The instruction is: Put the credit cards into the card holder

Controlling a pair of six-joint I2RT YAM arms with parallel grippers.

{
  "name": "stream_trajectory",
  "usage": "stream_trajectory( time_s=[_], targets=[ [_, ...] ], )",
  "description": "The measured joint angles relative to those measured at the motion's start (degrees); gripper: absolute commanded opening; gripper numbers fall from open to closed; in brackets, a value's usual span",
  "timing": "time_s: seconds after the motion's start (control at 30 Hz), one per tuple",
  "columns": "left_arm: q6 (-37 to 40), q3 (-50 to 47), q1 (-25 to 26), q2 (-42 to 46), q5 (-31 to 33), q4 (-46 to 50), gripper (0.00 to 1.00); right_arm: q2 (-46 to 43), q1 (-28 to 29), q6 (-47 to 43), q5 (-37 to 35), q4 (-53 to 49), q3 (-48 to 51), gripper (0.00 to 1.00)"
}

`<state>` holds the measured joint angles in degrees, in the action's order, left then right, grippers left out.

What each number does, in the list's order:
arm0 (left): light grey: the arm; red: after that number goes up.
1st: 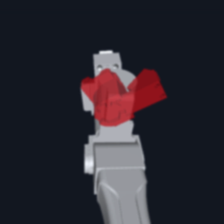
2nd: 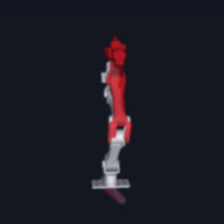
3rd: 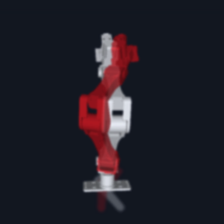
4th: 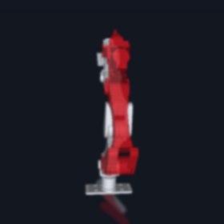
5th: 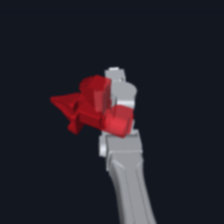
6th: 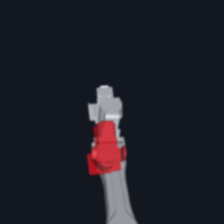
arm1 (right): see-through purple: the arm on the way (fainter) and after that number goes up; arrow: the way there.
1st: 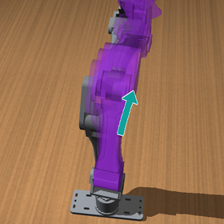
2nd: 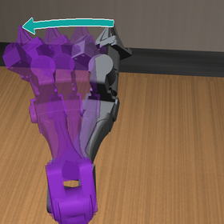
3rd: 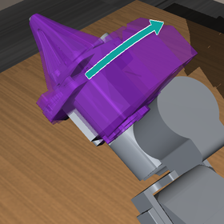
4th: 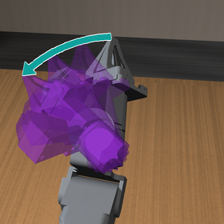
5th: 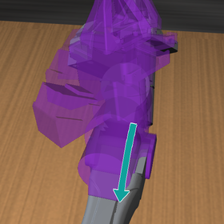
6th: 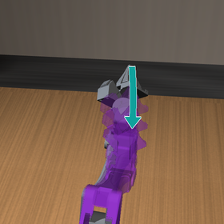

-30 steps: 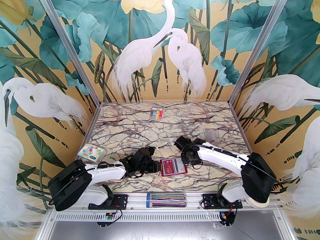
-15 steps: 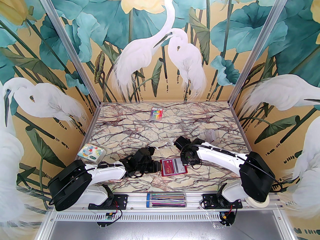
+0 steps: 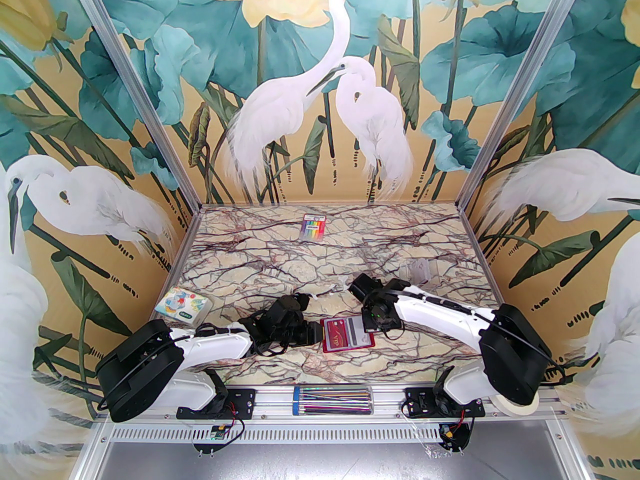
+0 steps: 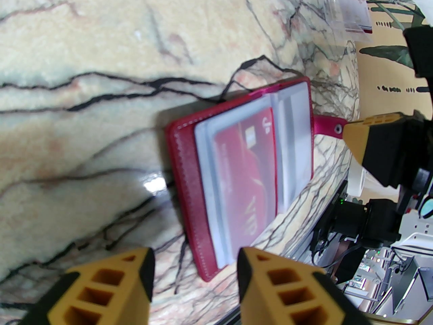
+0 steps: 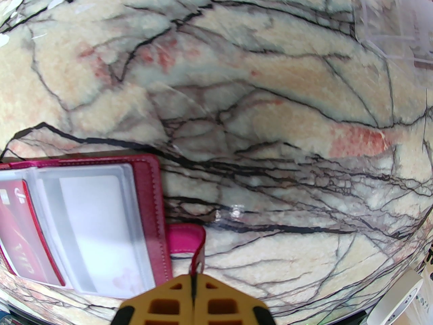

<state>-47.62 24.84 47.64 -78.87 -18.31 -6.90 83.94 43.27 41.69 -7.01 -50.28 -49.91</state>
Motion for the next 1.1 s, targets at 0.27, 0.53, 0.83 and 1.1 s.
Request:
stream_trajectory(
  time_s=[0.27,0.53,0.83,1.1],
  targets=[
    [-1.29,0.0,-0.04,-3.15,-1.53,-3.74,0.47,-1.49,-1.33,-0.09,1.88,2.19,1.88,0.0],
    [-1.29,1.38,-0.04,-5.2,-2.69,-4.35,0.46,-1.9,-1.33,-0.39,2.8,3.45,2.6,0.0],
    [-1.2,2.32,0.0,-6.03,-3.1,-4.2,0.45,-1.92,-1.33,-0.39,4.11,4.55,3.02,0.0],
    [-0.68,3.45,0.0,-6.23,-3.63,-4.0,0.45,-1.92,-1.33,-0.39,4.98,5.07,3.02,0.0]
  ],
)
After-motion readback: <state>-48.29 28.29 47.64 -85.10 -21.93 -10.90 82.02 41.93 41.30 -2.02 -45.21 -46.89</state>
